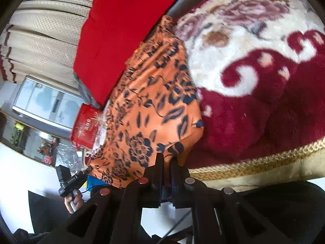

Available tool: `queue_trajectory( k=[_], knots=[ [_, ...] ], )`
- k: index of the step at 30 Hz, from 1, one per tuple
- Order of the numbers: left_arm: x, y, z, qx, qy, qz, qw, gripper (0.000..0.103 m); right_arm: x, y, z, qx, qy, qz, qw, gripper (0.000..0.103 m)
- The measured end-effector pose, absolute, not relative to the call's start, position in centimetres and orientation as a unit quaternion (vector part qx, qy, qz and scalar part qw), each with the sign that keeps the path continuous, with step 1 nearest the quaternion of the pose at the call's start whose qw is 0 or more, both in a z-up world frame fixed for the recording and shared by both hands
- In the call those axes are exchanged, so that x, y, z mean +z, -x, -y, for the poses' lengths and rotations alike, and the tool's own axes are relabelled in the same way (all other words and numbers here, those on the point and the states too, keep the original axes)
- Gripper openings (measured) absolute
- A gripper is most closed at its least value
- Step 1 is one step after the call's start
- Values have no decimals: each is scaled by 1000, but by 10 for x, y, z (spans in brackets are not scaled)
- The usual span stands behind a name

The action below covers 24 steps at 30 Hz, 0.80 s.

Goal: Fold small clothes

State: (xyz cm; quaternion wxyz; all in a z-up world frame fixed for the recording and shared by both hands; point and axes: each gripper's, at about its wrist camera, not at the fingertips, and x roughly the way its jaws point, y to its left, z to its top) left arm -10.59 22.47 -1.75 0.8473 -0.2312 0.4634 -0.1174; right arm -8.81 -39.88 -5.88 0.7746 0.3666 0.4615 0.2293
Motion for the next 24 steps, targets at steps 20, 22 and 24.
queue_trajectory(
  k=[20,22,24],
  knots=[
    [77,-25,-225,-133,176,-409,886,8,9,-18,424,269,-385,-395,789,6],
    [90,-62,-227,-124,175,-385,898,6,32,-55,432,266,-388,-369,802,6],
    [91,-106,-230,-108,179,-374,904,6,51,-97,436,260,-388,-349,812,6]
  ],
)
